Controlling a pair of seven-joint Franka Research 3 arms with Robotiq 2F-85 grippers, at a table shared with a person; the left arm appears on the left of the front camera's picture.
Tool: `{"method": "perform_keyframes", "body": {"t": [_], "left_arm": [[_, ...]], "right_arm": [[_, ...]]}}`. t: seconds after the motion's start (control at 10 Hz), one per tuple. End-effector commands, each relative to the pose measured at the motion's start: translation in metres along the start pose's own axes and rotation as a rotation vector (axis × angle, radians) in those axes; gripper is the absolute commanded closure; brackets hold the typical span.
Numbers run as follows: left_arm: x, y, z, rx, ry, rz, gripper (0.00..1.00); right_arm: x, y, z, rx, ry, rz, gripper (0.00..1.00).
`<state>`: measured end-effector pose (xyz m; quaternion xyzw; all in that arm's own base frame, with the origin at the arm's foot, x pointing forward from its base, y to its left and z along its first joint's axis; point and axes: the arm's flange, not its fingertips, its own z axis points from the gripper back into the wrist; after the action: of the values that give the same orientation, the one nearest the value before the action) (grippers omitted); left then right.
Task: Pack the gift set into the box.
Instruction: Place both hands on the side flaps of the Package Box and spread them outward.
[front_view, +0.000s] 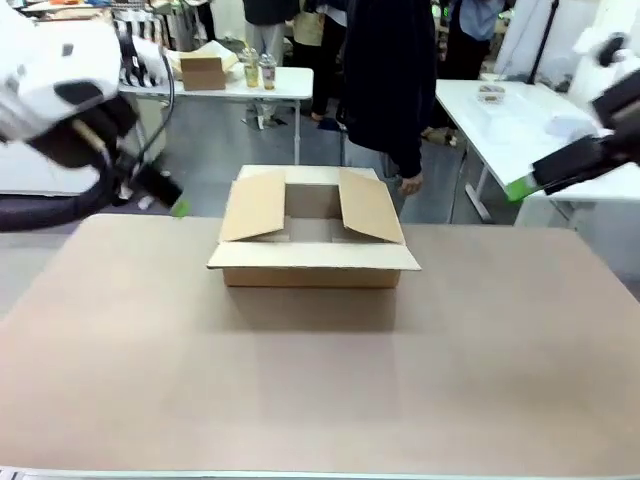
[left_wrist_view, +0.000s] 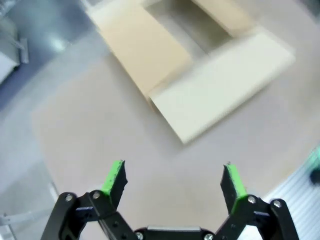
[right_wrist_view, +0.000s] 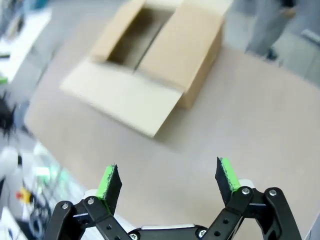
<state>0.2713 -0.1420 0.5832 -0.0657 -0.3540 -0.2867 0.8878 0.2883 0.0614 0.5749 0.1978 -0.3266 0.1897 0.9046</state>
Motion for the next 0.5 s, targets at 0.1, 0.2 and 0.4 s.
{"method": "perform_keyframes", "body": {"t": [0.1, 0.2, 0.4], "left_arm": [[-0.012, -0.009, -0.038, -0.066, 0.152, -0.06, 0.0], [0.0, 0.003, 0.004, 0.013, -0.007, 0.005, 0.0], [-0.015, 0.024, 0.002, -0.537, -0.196, 0.168, 0.0]], "right_arm": [[-0.01, 0.001, -0.02, 0.054, 0.113, 0.05, 0.0], [0.0, 0.0, 0.0, -0.014, -0.003, -0.002, 0.0], [0.004, -0.024, 0.005, 0.452, -0.016, -0.407, 0.0]]}}
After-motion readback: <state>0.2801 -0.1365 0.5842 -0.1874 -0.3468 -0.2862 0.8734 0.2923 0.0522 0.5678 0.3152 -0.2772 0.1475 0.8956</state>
